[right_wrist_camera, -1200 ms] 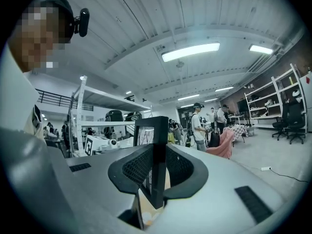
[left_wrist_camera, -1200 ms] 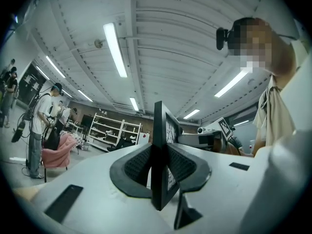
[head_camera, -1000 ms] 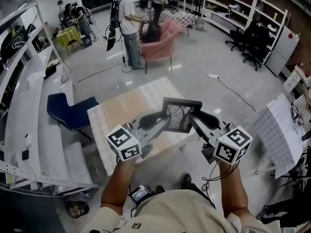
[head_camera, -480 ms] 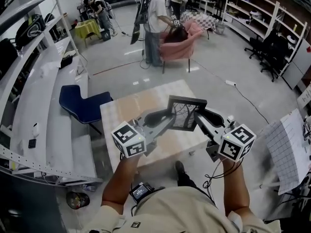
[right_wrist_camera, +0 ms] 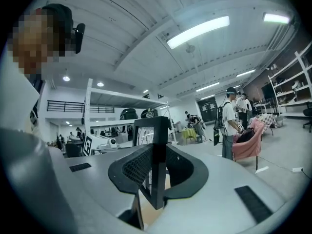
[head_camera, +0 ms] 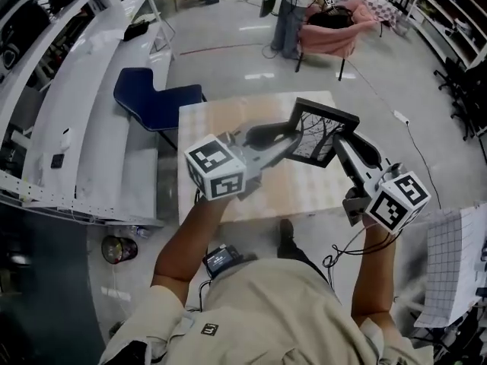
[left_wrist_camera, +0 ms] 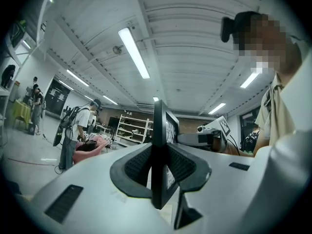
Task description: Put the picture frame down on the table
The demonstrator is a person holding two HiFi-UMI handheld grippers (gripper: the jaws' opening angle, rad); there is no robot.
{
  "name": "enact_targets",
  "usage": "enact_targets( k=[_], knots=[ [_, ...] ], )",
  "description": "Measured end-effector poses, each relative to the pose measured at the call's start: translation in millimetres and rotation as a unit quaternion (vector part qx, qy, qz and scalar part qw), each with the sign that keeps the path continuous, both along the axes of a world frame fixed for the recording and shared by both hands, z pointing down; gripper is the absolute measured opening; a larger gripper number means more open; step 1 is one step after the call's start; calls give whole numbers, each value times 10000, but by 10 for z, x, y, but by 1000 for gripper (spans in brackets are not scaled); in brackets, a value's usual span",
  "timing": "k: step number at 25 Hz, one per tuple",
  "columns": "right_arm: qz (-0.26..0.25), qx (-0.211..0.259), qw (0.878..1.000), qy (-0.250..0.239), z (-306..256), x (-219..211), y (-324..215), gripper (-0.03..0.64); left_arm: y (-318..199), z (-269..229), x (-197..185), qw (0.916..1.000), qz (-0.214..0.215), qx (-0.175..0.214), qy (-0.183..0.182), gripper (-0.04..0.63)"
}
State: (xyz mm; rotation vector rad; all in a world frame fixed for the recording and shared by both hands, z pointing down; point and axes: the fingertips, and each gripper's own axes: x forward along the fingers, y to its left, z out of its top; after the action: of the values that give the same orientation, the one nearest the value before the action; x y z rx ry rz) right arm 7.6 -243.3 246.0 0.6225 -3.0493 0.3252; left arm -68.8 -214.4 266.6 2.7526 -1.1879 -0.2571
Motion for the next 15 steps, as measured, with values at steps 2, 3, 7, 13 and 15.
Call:
enact_targets(
  k=[2, 3, 7, 13, 15],
  knots=[
    [-118, -100, 9999, 46, 68, -93, -101, 78, -79, 71, -84, 9999, -116, -103, 48, 89],
    [-175, -136, 9997, 78, 88, -146, -145, 78, -114, 94, -132, 9997, -164, -147, 77, 89],
    [-281, -159, 9994, 157, 140, -305, -317, 78, -269, 163, -278, 9993, -263, -237, 156, 90],
    [-513, -315, 9977, 307, 344, -561, -559, 78, -472, 371, -509, 9972, -503, -462, 313, 91],
    [-569, -356, 9972, 332, 400, -596, -625, 78, -529, 423, -538, 9966, -558, -511, 332, 91]
  ],
)
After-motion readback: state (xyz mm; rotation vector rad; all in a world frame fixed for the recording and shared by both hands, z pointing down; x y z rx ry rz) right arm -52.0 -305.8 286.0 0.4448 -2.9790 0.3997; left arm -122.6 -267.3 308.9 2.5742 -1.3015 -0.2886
